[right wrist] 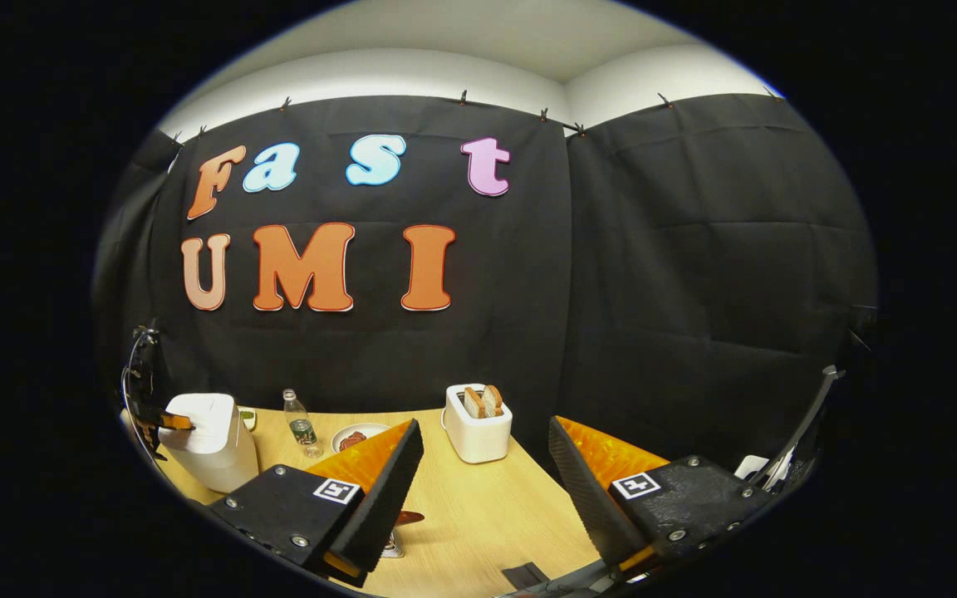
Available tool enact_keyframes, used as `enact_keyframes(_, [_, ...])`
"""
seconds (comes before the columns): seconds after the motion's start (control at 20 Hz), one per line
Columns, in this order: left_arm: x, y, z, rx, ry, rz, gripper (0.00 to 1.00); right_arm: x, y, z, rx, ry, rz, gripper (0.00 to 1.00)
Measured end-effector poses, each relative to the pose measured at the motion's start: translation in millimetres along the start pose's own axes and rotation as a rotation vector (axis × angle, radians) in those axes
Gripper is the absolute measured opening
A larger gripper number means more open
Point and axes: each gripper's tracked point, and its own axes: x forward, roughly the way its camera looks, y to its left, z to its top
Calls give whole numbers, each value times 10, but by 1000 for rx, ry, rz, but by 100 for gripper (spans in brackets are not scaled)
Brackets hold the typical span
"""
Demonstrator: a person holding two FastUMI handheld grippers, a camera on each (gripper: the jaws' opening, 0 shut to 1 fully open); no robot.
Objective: Close the left gripper, press the button to open the rice cooker; take a wooden spoon from the chopstick holder with the right hand, scoop a spoonful of rice and pour it into the rice cooker, then put the wooden spoon back into the chopstick holder.
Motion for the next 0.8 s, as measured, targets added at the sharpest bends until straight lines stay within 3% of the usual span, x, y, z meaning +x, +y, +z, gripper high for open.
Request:
enact_keyframes(0.1, [-19,-1,-116,-43,49,-4,5,3,39,-48,9,6,11,94])
enact_keyframes(0.25, [-42,24,-33,-53,12,-3,5,9,96,-161,8,24,27,94])
enact_keyframes(0.3, [-96,66,62,-52,-18,35,5,8,107,-180,6,29,33,95])
enact_keyframes(0.5, [-837,55,1077,-10,-307,98,5,-4,90,-131,20,3,32,95])
enact_keyframes(0.8, [-1816,-23,1609,-32,-481,85,5,14,225,-199,52,6,68,94])
